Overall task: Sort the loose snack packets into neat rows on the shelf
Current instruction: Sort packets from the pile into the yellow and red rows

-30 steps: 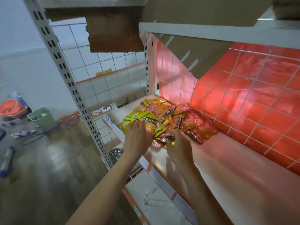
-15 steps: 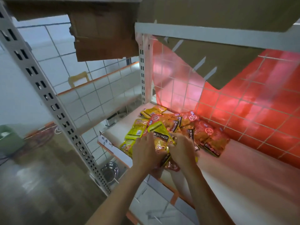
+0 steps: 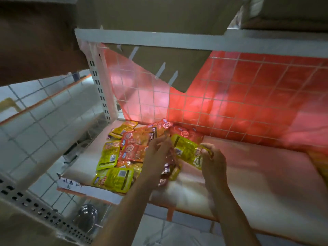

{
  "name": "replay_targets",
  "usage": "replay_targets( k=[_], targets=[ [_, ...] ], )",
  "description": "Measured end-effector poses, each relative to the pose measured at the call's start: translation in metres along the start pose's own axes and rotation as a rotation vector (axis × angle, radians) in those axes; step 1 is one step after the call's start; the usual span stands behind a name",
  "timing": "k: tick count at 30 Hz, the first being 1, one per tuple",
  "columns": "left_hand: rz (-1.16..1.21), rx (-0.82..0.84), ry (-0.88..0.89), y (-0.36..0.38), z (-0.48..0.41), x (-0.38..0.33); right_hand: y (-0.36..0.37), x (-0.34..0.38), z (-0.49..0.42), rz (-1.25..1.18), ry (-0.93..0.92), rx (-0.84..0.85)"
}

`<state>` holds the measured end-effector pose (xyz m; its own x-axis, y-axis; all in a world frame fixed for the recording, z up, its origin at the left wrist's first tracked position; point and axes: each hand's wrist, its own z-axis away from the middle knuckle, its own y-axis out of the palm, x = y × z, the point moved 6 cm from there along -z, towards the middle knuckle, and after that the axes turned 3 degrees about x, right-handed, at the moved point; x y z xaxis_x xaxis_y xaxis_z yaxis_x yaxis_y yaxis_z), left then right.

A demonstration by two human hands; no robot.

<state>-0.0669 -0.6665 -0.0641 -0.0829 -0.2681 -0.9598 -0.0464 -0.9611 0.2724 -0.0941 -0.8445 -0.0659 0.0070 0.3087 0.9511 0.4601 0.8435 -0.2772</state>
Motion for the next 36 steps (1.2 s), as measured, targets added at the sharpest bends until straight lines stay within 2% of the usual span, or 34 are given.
replay_targets(
  k=[2, 6, 10, 13, 16, 19, 26, 30, 36],
  targets=[
    [0.219, 0.097, -0.169, 0.028, 0.002, 0.014, -0.026, -0.011, 0.005, -0.07, 0.038, -0.078],
    [0.286, 0.268, -0.384, 0.082, 0.013, 0.034, -0.08, -0.027, 0.015, -0.229, 0.1, -0.199],
    [0.208, 0.53, -0.413, 0.137, 0.038, 0.047, -0.135, -0.043, 0.023, -0.273, 0.121, -0.222],
    [0.144, 0.61, -0.408, 0.173, 0.052, 0.063, -0.176, -0.059, 0.033, -0.283, 0.148, -0.205],
    [0.106, 0.681, -0.383, 0.217, 0.072, 0.073, -0.226, -0.065, 0.048, -0.284, 0.139, -0.292],
    [0.059, 0.671, -0.338, 0.264, 0.095, 0.085, -0.286, -0.078, 0.064, -0.447, 0.172, -0.408],
    [-0.001, 0.634, -0.294, 0.388, 0.157, 0.123, -0.451, -0.11, 0.097, -0.392, 0.165, -0.588],
    [-0.005, 0.639, -0.246, 0.453, 0.191, 0.141, -0.523, -0.131, 0.114, -0.547, 0.167, -0.647],
    [0.159, 0.722, -0.39, 0.544, 0.237, 0.163, -0.601, -0.159, 0.135, -0.691, 0.175, -0.677]
  ],
)
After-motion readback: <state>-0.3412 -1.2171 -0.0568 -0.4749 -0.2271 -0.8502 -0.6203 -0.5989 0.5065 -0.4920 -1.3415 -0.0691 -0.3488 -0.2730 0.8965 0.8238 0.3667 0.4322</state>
